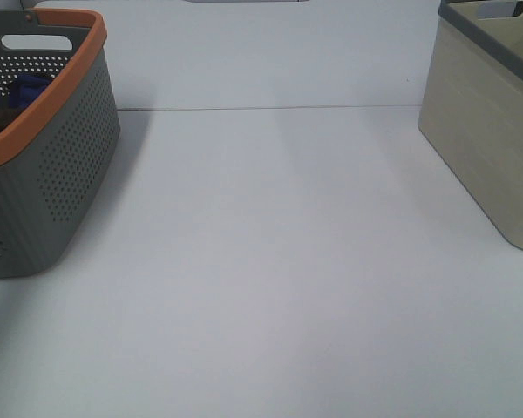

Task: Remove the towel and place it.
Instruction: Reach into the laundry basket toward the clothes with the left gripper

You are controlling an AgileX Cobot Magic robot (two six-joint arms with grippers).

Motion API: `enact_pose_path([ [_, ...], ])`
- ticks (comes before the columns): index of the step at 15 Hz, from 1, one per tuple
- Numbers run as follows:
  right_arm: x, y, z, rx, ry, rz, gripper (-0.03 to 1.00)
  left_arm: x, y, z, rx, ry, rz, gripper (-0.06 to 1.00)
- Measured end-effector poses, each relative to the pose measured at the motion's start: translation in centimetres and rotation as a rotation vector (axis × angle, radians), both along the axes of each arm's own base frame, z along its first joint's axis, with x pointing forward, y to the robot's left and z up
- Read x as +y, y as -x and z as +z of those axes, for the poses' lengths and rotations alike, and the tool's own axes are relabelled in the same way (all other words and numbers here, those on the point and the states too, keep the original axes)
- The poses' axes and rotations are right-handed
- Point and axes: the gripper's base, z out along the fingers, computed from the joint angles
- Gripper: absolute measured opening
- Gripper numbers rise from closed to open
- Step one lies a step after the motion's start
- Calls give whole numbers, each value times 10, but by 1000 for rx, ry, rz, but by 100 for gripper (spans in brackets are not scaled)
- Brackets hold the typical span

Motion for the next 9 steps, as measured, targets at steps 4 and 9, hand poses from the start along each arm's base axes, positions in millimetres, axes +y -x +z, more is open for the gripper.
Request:
enact_pose_path([
  [4, 0, 0, 0, 0, 0, 0, 96, 2, -38, -54, -16, -20, -35, 97],
  [9, 0, 0, 0, 0, 0, 0, 96, -4, -46, -85, 72, -50, -121, 91],
])
